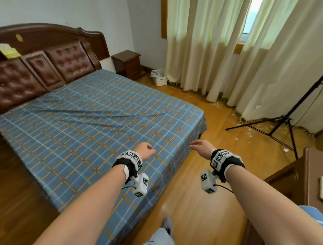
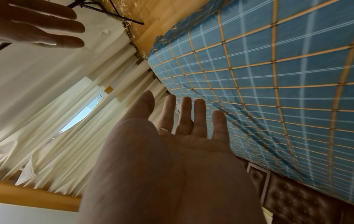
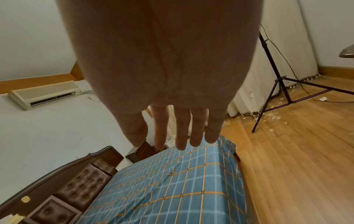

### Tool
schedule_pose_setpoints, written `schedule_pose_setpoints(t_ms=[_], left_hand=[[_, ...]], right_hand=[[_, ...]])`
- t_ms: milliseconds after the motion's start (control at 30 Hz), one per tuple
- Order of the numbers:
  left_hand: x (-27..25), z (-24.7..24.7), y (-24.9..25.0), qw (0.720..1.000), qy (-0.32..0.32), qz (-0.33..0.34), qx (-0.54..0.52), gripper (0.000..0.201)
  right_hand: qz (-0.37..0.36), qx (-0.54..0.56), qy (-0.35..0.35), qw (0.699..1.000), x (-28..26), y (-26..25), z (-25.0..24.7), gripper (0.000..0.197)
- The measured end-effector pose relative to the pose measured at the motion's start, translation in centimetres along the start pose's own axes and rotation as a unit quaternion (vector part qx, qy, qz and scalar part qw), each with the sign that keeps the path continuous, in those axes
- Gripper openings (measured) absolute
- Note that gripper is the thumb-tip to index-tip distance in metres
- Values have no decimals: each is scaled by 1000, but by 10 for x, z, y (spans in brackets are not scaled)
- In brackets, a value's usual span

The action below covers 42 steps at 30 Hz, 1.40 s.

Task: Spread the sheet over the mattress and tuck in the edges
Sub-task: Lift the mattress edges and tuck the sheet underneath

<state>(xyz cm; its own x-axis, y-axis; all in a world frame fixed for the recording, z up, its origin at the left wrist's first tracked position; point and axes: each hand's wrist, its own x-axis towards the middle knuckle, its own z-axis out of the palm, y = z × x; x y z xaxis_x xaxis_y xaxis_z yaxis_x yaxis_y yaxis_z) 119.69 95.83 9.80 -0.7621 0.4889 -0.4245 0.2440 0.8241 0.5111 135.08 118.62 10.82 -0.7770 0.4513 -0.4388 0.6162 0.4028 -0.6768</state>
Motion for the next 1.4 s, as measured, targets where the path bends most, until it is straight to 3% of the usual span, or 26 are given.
schedule_pose_setpoints(t_ms=[167,433,633,833,1000,1200,1400], left_hand=[[130,30,98,999,-24,22,17,39],[344,38,314,992,-97,70,37,36],[499,26,444,988,-96,97,70,40],[671,11,511,1000,-15,3,22,35],[765,-25,551,991,57,-115,-49,38],[838,-82,581,963,124,-222,-88,44],[1009,-123,602,960,136,-228,-92,50]], right_hand=[[23,-3,13,1000,99,38,-101,33],[106,31,60,992,272,84,-307,32],[85,51,58,993,436,85,-425,30],[7,9,-21,1000,661,73,-516,28],[-64,-51,-99,992,830,16,-588,30],[-156,-146,-191,958,965,-74,-624,40],[-192,-284,-196,919,1128,-114,-669,42]])
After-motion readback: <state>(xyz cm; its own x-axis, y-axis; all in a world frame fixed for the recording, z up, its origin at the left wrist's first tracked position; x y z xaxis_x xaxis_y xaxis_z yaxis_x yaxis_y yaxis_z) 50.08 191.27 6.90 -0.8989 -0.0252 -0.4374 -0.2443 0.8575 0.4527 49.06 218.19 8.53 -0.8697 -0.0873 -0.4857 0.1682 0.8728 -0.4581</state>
